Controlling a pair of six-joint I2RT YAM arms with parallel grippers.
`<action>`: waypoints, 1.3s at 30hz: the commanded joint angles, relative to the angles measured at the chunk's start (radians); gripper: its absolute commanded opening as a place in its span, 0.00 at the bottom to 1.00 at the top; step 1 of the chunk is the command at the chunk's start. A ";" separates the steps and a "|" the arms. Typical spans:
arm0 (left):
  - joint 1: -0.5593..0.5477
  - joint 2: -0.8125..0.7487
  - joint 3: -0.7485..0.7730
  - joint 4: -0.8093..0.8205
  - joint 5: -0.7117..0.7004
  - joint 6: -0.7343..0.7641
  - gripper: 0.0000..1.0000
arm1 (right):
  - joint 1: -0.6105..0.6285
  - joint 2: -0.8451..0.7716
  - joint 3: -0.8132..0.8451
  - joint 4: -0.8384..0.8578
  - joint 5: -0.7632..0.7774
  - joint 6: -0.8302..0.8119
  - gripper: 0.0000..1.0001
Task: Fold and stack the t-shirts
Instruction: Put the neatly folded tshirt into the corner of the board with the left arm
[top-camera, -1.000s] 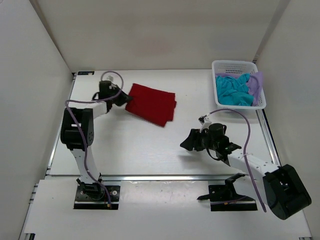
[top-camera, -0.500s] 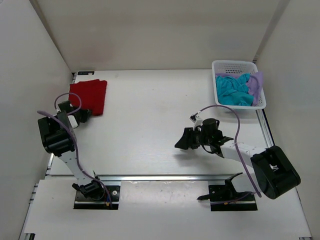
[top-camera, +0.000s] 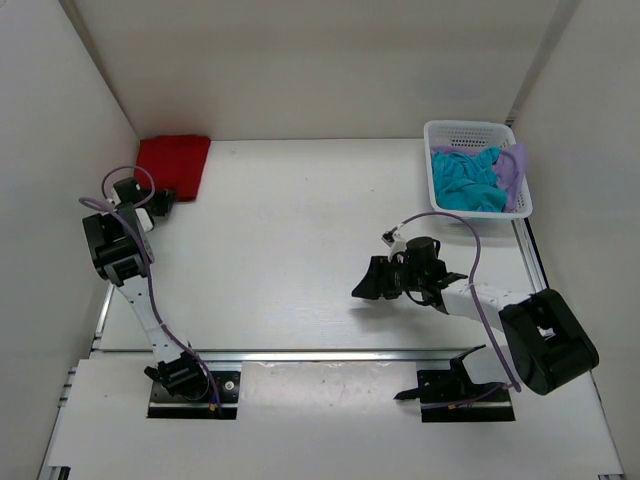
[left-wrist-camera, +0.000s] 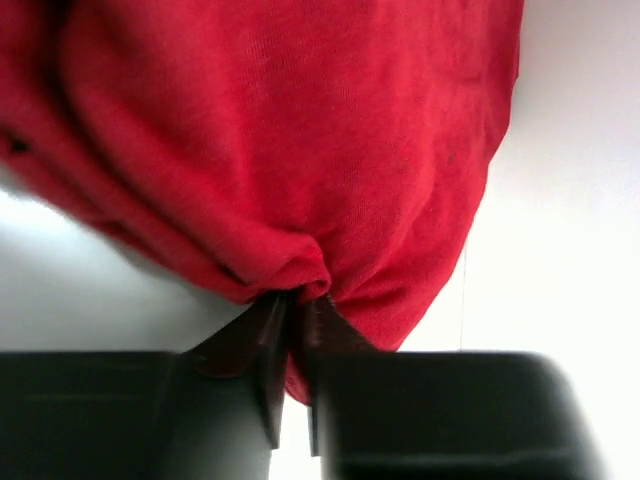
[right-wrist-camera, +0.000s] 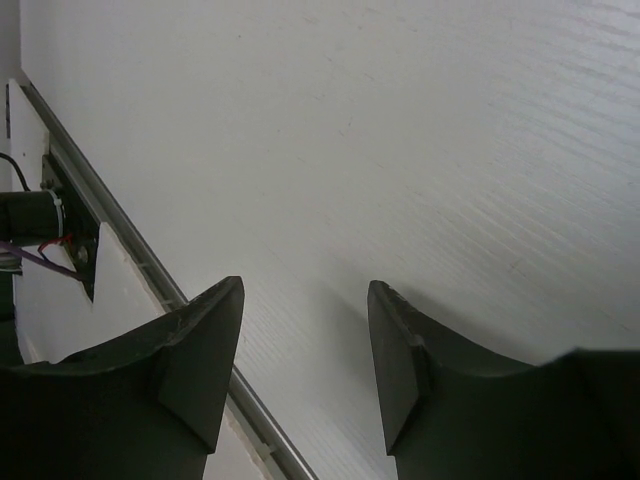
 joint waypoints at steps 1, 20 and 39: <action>0.007 -0.059 -0.075 0.000 -0.011 -0.022 0.32 | -0.016 0.007 0.046 0.015 0.008 0.002 0.51; -0.458 -0.708 -0.394 -0.202 -0.241 0.314 0.00 | -0.073 -0.069 0.400 -0.211 0.430 -0.022 0.00; -1.338 -0.885 -0.718 -0.060 -0.138 0.512 0.07 | -0.662 0.465 1.038 -0.551 0.697 -0.188 0.50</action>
